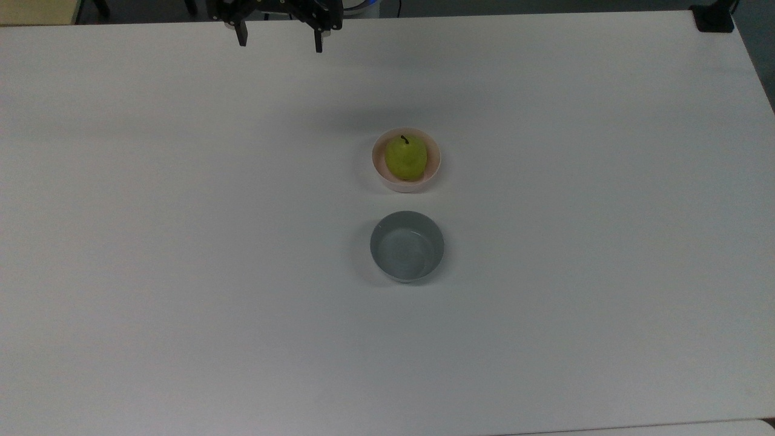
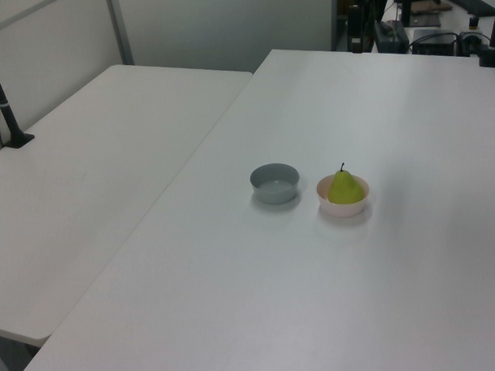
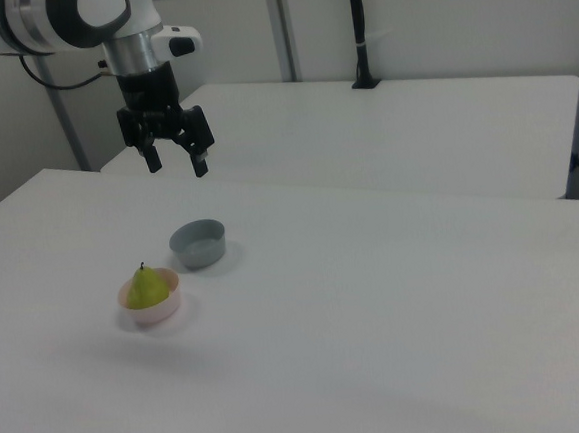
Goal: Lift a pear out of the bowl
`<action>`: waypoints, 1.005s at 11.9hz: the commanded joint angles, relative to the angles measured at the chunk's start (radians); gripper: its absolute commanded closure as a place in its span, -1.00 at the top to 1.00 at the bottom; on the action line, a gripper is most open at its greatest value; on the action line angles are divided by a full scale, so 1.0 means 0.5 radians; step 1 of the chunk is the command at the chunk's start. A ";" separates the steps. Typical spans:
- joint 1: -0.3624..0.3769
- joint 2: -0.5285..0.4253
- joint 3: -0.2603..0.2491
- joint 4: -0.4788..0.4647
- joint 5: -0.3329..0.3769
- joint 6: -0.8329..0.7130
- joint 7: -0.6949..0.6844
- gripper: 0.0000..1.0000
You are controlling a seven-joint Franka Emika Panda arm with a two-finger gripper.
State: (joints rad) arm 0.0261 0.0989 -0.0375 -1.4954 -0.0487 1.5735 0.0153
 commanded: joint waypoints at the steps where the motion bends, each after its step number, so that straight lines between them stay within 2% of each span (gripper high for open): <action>1: 0.021 -0.032 -0.023 -0.007 0.021 -0.045 -0.003 1.00; 5: 0.046 -0.035 0.004 -0.016 0.021 -0.033 -0.003 1.00; 6: 0.049 -0.032 0.041 -0.028 0.033 -0.033 0.015 1.00; 9: 0.049 -0.038 0.252 -0.043 0.036 -0.042 0.028 1.00; 12: 0.049 -0.060 0.421 -0.105 0.036 -0.042 0.031 1.00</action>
State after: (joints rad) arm 0.0478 0.0988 0.1274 -1.5044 -0.0459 1.5735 0.0216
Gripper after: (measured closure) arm 0.000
